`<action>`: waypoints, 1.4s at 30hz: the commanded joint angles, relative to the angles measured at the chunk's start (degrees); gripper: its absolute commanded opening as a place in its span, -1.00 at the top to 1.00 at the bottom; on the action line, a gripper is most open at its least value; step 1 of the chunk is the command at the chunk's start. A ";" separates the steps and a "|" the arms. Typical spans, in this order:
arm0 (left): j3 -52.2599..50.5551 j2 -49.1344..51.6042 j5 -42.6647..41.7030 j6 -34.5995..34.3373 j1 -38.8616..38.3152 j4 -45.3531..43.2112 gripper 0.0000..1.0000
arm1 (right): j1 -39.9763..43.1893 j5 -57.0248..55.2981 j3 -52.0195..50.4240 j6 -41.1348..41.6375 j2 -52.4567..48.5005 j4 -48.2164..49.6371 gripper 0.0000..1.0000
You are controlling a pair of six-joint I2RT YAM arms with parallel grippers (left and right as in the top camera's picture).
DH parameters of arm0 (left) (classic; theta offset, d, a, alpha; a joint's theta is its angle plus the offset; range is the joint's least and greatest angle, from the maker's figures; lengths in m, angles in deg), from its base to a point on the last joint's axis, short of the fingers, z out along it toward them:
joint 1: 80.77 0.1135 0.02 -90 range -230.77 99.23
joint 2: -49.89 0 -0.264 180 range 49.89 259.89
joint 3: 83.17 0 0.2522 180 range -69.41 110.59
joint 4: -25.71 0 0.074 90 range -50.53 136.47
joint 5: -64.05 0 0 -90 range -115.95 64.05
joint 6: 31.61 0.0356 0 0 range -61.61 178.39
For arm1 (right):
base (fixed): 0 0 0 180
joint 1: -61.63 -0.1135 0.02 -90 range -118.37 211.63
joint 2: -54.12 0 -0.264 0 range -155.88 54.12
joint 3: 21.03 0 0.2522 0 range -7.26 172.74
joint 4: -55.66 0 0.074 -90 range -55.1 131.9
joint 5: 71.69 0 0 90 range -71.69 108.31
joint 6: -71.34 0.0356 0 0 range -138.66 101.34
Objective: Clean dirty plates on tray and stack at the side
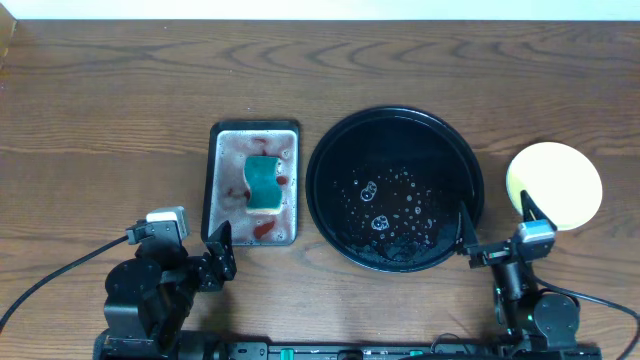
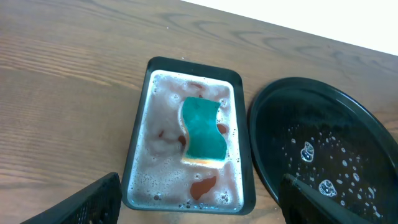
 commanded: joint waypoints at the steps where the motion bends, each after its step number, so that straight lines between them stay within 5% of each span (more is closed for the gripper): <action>1: -0.24 -0.20 -0.11 0.94 -0.07 -0.09 -0.61 | 0.02 -1.18 -2.45 -0.68 0.68 -1.92 -0.98; 36: -0.31 -0.26 1.49 1.01 -0.07 4.17 -0.62 | 0.02 -1.20 -2.38 -2.36 0.61 -6.14 -0.98; 42: -8.63 -7.41 0.28 1.01 3.54 -2.08 -0.62 | 0.02 -1.20 -2.38 -2.36 0.61 -6.14 -0.99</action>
